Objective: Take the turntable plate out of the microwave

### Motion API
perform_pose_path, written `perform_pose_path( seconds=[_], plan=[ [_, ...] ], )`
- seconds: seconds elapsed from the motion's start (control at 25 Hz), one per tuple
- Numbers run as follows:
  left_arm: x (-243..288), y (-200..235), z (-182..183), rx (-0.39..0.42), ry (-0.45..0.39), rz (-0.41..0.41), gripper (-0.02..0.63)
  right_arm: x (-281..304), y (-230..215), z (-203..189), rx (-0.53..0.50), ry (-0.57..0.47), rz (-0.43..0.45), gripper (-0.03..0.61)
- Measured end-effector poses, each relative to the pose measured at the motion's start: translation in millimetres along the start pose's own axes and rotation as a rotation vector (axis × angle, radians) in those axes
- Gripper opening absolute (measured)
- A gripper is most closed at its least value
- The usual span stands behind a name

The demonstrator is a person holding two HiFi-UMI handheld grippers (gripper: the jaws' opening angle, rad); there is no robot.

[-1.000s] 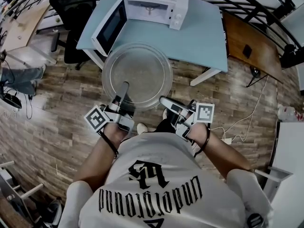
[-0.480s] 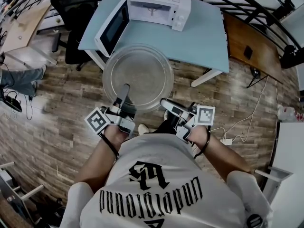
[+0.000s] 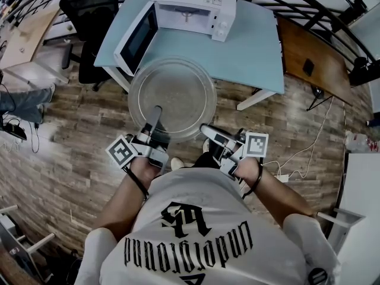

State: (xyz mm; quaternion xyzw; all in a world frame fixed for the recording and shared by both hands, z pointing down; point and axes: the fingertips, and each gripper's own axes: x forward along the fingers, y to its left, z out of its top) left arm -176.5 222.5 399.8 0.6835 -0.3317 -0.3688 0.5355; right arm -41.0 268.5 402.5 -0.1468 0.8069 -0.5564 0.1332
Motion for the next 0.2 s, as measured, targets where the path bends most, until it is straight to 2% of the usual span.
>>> perform_pose_path(
  seconds=[0.2],
  plan=[
    [10.8,2.2,1.6,-0.005,-0.001,0.002,0.075,-0.5,-5.1,10.3,0.004,0.006,-0.010,0.043]
  ],
)
